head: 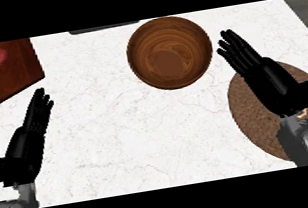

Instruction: Pick the cupcake from the placemat and place it in the bowl

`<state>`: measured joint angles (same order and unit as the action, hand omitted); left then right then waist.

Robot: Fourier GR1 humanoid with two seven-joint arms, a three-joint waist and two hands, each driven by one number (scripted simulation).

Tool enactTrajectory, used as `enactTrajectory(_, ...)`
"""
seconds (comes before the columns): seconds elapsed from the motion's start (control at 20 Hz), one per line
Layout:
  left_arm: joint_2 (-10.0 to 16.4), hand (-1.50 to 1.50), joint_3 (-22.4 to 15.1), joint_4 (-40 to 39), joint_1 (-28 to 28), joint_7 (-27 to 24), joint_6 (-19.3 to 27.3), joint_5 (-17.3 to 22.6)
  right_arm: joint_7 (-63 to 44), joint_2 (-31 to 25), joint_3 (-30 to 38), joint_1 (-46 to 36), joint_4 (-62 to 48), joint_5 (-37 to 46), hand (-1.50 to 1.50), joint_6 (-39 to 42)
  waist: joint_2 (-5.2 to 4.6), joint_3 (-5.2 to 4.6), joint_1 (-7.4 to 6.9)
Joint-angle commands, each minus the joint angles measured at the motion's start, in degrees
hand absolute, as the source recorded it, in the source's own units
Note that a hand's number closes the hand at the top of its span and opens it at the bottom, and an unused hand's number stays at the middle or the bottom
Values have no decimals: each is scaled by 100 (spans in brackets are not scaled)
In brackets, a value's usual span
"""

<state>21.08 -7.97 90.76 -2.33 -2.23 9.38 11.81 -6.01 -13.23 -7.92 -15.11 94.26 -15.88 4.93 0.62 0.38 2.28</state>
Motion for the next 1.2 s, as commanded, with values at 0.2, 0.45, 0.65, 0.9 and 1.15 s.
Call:
enactTrajectory(0.2,-267,0,-46,-14,-244,234,329,-190,-634,-349,499,1123,-324,1293,150,-1565,-58,-44,-2)
enactTrajectory(0.45,-440,0,-140,-42,-90,280,380,-127,-249,-404,1377,1292,-310,2699,-150,-3718,5,-42,332)
enactTrajectory(0.65,-408,0,-119,-140,-350,480,326,-127,841,588,1126,2024,524,3067,-150,-4787,-18,-37,103)
enactTrajectory(0.9,-713,0,-281,-397,-707,532,417,-363,53,685,749,2475,1388,4443,-150,-5417,-56,-49,-138)
enactTrajectory(1.15,-770,0,-357,-368,-483,289,339,-444,-2140,360,1204,2671,1993,5777,-150,-4611,-68,-58,-189)
